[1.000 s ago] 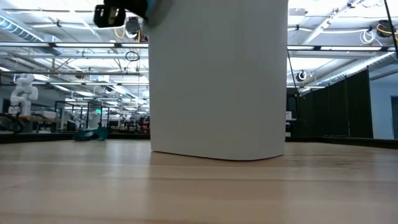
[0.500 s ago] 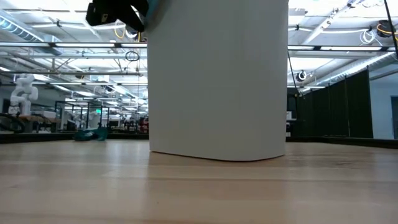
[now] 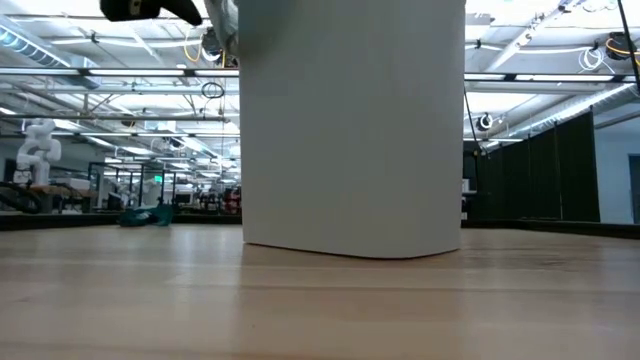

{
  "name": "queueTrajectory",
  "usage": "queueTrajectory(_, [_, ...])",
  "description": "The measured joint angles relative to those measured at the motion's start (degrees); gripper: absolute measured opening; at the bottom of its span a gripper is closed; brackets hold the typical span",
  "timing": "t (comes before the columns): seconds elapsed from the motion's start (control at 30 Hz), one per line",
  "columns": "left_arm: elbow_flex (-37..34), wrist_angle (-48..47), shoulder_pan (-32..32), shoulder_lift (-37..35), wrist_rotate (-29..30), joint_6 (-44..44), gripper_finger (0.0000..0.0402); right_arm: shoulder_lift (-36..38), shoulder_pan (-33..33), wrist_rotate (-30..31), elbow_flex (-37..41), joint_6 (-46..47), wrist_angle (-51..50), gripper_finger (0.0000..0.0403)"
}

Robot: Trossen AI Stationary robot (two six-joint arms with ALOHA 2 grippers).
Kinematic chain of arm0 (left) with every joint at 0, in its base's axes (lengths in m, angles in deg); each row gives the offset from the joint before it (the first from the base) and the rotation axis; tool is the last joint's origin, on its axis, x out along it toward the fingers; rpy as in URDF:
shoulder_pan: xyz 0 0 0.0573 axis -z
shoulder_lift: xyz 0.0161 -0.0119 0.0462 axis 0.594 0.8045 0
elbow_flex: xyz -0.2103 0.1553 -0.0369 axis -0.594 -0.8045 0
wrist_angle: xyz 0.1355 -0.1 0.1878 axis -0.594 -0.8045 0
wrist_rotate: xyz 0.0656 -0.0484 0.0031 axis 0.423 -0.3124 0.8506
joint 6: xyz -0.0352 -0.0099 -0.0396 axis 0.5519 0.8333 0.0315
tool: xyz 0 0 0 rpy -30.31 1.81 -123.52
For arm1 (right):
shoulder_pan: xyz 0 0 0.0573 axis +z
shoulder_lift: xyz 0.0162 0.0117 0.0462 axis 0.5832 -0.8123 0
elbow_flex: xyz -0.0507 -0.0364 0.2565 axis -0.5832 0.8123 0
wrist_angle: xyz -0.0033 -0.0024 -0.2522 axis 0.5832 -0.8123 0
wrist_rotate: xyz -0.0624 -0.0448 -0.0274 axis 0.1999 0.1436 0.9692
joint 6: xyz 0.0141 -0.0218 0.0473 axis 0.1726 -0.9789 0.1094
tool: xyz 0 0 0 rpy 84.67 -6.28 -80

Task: Place trash/remove bag and relplace
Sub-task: Insert the new blue trash bag into the white trash bin

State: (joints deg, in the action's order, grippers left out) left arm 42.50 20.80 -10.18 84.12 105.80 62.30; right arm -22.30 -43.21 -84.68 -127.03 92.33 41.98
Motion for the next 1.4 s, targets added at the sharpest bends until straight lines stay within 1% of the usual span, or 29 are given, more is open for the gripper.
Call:
queueTrajectory(0.2, [0.0,-3.04,1.91,0.0,1.45,2.48,0.0135,0.0,0.02,0.02,0.01,-0.36,-0.62,0.0004])
queueTrajectory(0.37, [0.0,-7.0,2.69,0.0,6.02,6.29,0.0135,0.0,0.02,0.04,0.01,-0.48,-0.69,0.0004])
queueTrajectory(0.57, [0.0,-3.38,2.22,0.0,13.87,6.07,0.0135,0.0,0.02,0.02,0.01,-0.93,-0.75,0.0004])
queueTrajectory(0.67, [0.0,-0.22,2.21,0.0,16.9,3.89,0.0135,0.0,0.02,0.01,0.01,-1.1,-1.07,0.0004])
queueTrajectory(0.77, [0.02,1.86,2.25,0.0,17.63,1.73,0.0135,0.0,0.13,0.02,0.01,-1.33,-1.44,0.0004])
queueTrajectory(0.93, [0.02,2.37,2.27,0.0,17.66,1.01,0.0135,0.02,0.13,0.14,0.01,-1.64,-1.54,0.0004])
queueTrajectory(1.03, [0.02,2.33,2.36,-0.01,15.53,-0.26,0.0135,0.02,0.13,0.2,0.01,-1.89,-1.54,0.0004])
queueTrajectory(1.1, [0.02,2.33,2.36,-0.02,14.72,-0.18,0.0135,0.02,0.13,0.22,0.01,-1.99,-1.56,0.0004])
queueTrajectory(1.4, [0.71,2.99,2.36,-0.13,14.48,0.56,0.0135,0.02,0.02,0.22,0.01,-2.01,-1.59,0.0004])
